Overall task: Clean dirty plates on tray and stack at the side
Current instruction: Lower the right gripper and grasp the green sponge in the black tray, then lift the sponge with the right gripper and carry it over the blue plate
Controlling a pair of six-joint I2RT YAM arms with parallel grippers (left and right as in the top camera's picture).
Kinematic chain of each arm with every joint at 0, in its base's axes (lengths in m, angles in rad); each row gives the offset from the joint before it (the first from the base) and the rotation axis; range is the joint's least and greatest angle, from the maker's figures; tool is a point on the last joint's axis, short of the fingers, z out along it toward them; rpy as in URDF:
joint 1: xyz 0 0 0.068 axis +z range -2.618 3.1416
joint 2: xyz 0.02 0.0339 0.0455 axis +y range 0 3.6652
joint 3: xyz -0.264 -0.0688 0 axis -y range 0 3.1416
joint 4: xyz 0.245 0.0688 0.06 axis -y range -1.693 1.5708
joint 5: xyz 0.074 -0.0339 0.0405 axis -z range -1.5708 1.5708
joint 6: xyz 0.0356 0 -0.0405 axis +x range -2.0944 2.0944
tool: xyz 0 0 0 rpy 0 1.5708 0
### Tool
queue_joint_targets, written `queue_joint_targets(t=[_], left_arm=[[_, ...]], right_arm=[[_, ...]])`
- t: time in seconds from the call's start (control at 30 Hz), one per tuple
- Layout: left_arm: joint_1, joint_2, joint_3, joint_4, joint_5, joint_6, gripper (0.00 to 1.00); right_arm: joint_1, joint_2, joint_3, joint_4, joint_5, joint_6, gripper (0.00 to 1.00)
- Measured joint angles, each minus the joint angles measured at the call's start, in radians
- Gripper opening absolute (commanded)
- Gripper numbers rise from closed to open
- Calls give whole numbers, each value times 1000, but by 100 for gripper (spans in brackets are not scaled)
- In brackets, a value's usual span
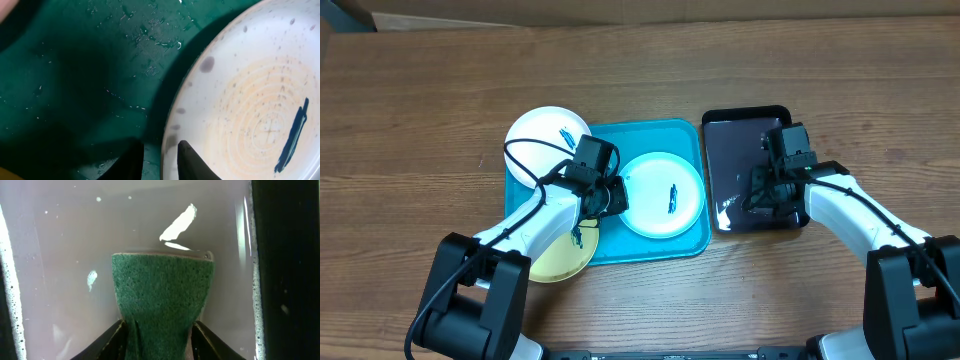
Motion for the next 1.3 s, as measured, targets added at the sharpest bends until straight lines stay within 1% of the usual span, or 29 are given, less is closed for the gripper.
queue_joint_targets(t=[0.1,0.13,0.17,0.2,0.23,0.37,0.47,0.53,0.67,0.87,1.03,1.1,1.17,1.23,1.3], left_arm=[[0,0,0,0,0,0,27],[0,0,0,0,0,0,27],[0,0,0,0,0,0,27],[0,0,0,0,0,0,27],[0,0,0,0,0,0,27],[0,0,0,0,0,0,28],[0,0,0,0,0,0,30],[0,0,0,0,0,0,31],[0,0,0,8,0,0,32],[0,0,0,18,0,0,32],[0,0,0,31,0,0,31],[0,0,0,32,0,0,26],[0,0,0,32,0,0,18],[0,0,0,34,-1,-3,16],[0,2,0,40,0,-3,10]], right_arm=[[0,0,0,-7,-2,0,49],[0,0,0,-7,-3,0,47],[0,0,0,-7,-4,0,41],[0,0,0,-8,-5,0,33],[0,0,0,-8,-8,2,27],[0,0,0,-11,-11,0,21],[0,0,0,-11,-11,-4,8],[0,0,0,-8,-16,-1,4],[0,0,48,-90,-19,-13,4],[0,-8,235,-224,-25,-26,4],[0,-26,254,-269,-30,-27,4],[0,-26,254,-274,-30,-27,4],[0,-26,254,-274,-30,-27,4],[0,-26,254,-275,-30,-27,4],[0,-26,254,-275,-30,-27,4]])
